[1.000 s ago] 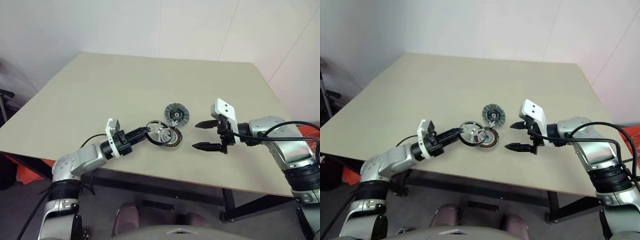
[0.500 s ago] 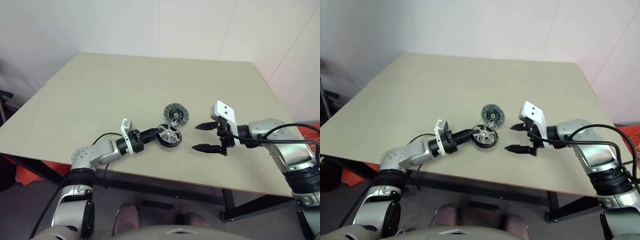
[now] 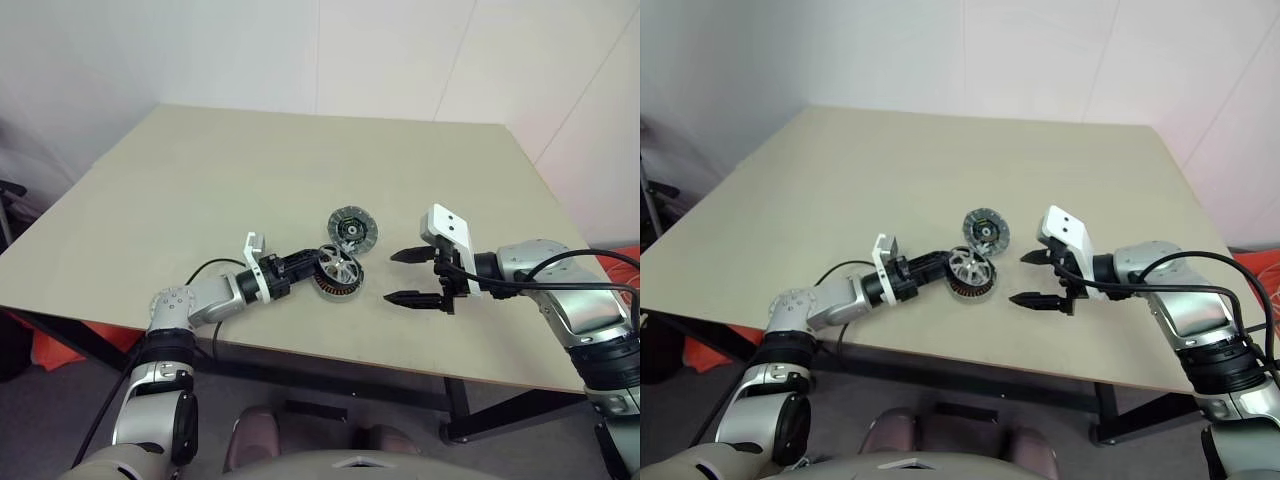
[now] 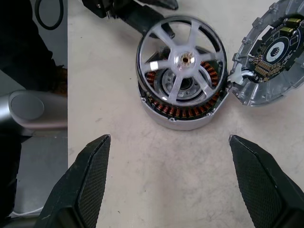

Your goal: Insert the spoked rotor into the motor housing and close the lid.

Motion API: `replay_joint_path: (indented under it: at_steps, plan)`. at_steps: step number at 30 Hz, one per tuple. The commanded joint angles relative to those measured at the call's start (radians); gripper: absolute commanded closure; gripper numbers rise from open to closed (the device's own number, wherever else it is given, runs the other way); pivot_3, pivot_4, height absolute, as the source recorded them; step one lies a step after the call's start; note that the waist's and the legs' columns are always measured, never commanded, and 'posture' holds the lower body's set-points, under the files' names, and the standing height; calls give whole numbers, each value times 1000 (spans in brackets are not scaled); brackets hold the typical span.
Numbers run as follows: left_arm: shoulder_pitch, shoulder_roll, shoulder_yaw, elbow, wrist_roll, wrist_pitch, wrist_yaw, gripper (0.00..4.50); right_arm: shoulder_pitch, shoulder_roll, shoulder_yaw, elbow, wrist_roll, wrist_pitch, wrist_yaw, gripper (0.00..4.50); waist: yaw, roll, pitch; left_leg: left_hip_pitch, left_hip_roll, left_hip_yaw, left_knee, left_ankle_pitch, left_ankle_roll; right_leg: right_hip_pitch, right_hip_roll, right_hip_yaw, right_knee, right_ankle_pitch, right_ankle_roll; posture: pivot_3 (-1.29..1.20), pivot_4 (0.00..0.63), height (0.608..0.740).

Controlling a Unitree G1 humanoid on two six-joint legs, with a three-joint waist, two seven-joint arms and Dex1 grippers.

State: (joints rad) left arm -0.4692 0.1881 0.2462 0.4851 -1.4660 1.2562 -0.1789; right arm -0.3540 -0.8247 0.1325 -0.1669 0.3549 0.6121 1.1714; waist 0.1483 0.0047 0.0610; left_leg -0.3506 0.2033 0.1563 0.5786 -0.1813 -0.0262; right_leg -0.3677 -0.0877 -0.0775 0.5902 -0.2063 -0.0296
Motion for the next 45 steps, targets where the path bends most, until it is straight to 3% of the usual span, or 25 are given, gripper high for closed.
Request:
replay_joint_path:
  at_steps: [1,4,6,12,16,25,33,45]
  plan:
    - [-28,-6,34,-37,5,18,-33,1531,-19,-12,-26,-30,11,-4,-5,0,0,0,0,0,0,0,0,0,0,0,0,0,0,0,0,0,0,740]
    - [-32,-6,51,-35,-6,50,5,464,-19,-11,-26,-31,11,-4,-5,0,0,0,0,0,0,0,0,0,0,0,0,0,0,0,0,0,0,740]
    - [-34,-8,68,-37,-30,76,42,39,-19,-12,-27,-32,13,-3,-5,0,0,0,0,0,0,0,0,0,0,0,0,0,0,0,0,0,0,740]
    - [-36,-25,104,-44,-43,100,98,39,-18,-12,-27,-31,13,-3,-5,0,0,0,0,0,0,0,0,0,0,0,0,0,0,0,0,0,0,740]
    - [-35,30,72,-231,-233,164,199,39,-31,-1,-10,-17,7,-12,2,0,0,0,0,0,0,-1,0,0,0,0,0,0,1,0,-1,0,0,740]
    - [49,287,-55,-438,-272,204,216,39,-38,2,-1,-7,-2,-22,5,0,-5,2,-1,1,0,0,0,0,0,-1,0,0,2,0,-1,0,0,740]
    - [84,495,5,-461,-80,130,36,39,-64,42,-14,-8,36,18,-15,0,-13,2,-1,1,0,0,1,0,-1,0,1,0,2,0,0,0,0,740]
    - [70,535,30,-448,116,59,-121,39,-122,128,17,16,20,23,-61,0,-25,2,-2,1,1,-2,1,0,-1,0,1,0,3,0,-1,0,0,740]
